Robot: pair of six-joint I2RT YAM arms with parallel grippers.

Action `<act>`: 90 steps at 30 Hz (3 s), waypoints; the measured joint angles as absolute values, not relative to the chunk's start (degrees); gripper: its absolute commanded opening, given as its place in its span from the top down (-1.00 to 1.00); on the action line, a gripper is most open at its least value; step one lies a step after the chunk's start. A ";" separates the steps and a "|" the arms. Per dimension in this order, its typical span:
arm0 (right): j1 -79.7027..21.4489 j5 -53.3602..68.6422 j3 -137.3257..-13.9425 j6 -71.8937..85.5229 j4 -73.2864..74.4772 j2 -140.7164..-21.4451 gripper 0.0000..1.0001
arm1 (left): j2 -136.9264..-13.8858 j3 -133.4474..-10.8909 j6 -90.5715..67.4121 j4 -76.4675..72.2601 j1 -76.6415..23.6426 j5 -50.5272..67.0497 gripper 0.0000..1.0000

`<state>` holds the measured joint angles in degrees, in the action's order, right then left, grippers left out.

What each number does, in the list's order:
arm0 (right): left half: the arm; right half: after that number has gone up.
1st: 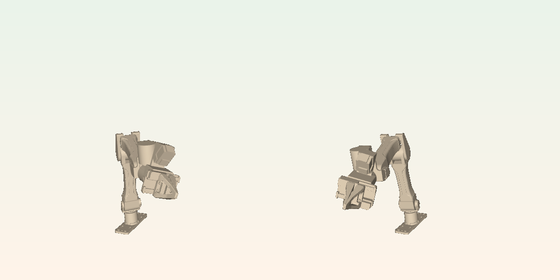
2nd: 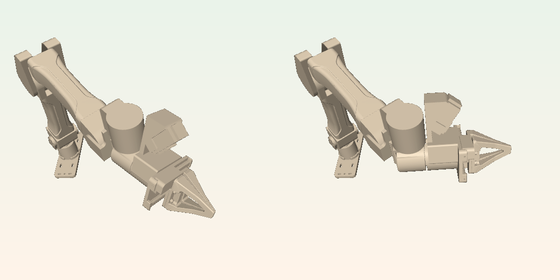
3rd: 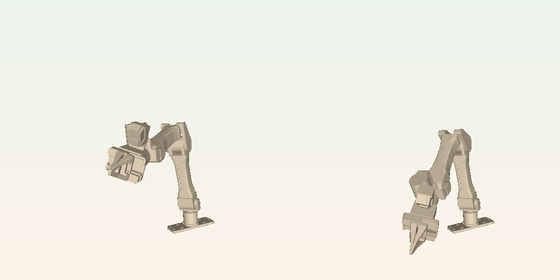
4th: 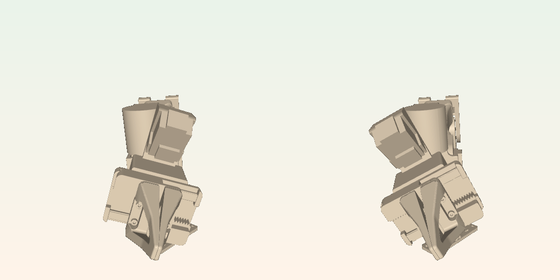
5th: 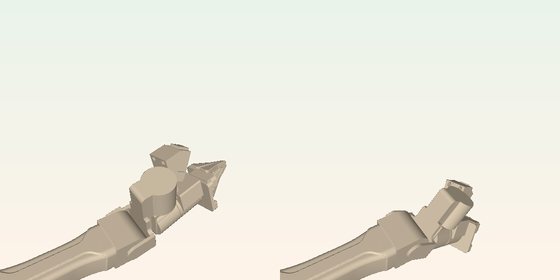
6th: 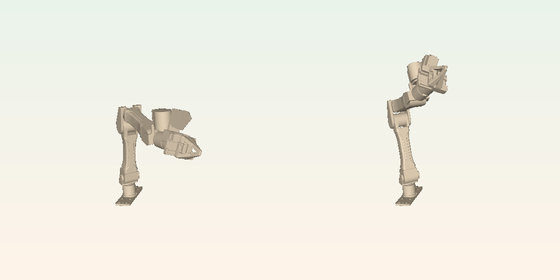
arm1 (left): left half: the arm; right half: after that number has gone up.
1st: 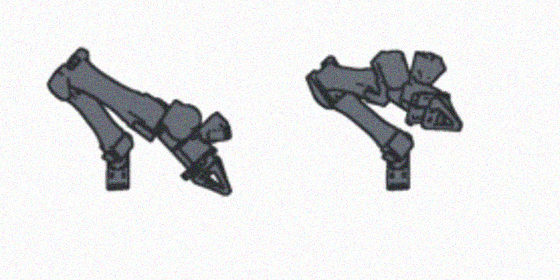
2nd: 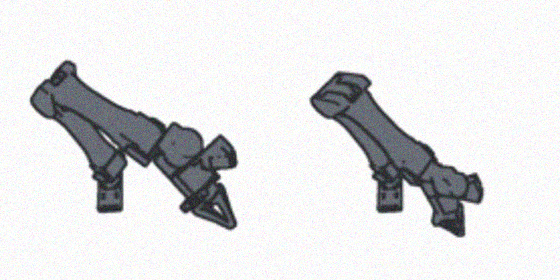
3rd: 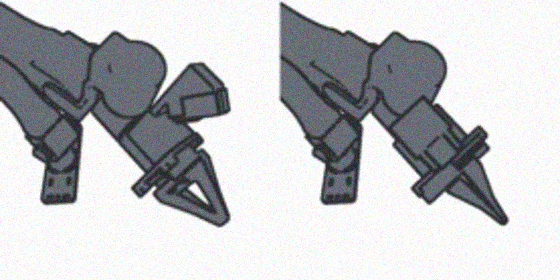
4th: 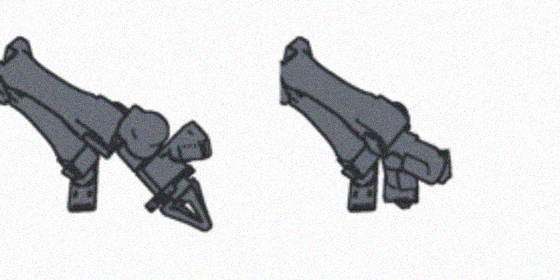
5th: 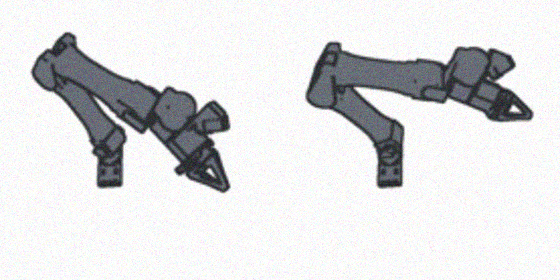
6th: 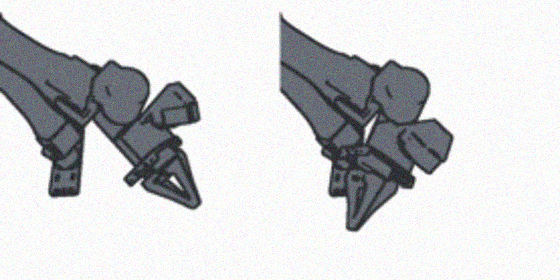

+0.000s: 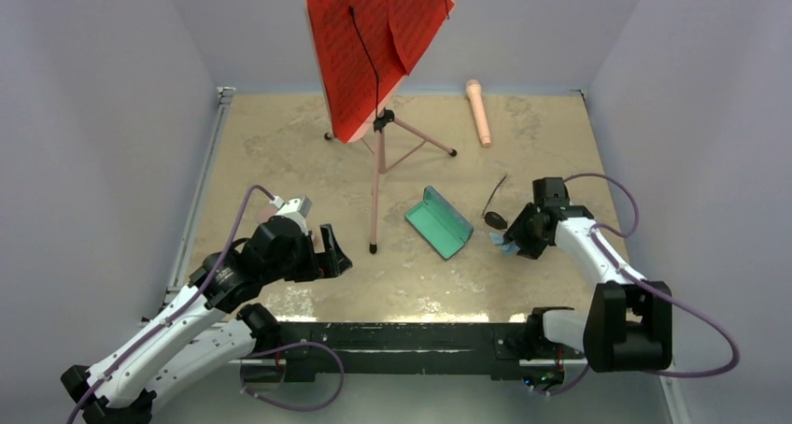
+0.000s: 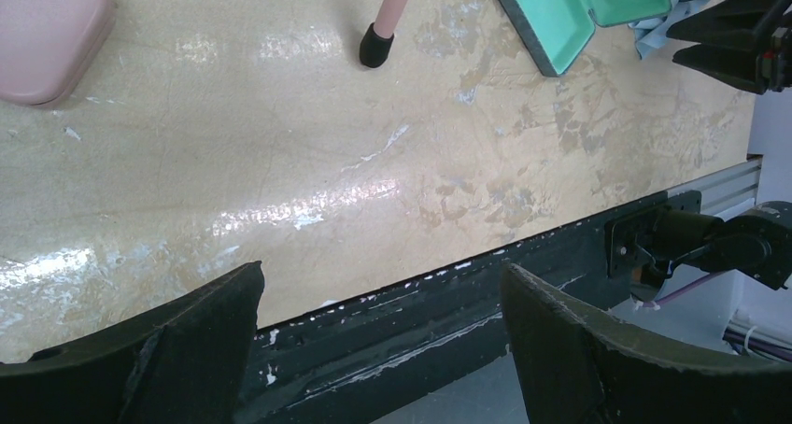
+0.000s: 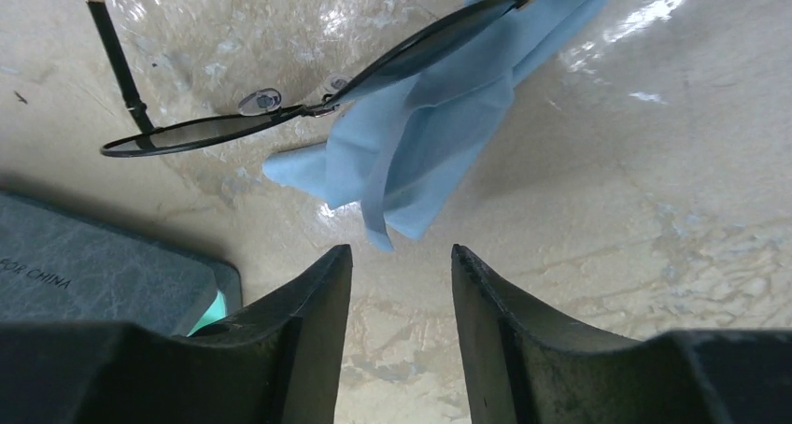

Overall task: Organize the sunglasses
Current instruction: Pick up the glasses cleaning cloth from the center of the board, then pick up the corner of the glasses cleaning cloth from the center of the board.

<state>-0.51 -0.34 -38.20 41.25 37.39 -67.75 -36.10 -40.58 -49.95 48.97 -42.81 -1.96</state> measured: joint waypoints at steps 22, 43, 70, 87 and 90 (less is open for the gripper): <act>-3.75 0.99 -36.29 42.50 31.86 -69.84 1.00 | -36.38 -40.58 -49.95 48.95 -42.81 -1.96 -1.00; -4.45 22.17 -36.03 36.75 56.45 -29.47 1.00 | -37.45 -40.58 -50.48 48.03 -42.81 0.38 -1.00; -43.94 22.50 -62.02 48.01 27.64 -64.60 1.00 | -37.47 -42.76 -58.63 57.25 -42.81 -3.29 -1.00; -45.47 18.00 -11.03 69.93 11.14 -52.36 1.00 | -48.75 -38.35 -60.75 50.43 -42.85 3.31 -1.00; -45.50 16.49 -11.11 70.00 11.73 -49.67 1.00 | -53.30 -36.36 -61.95 46.24 -43.70 5.74 -0.99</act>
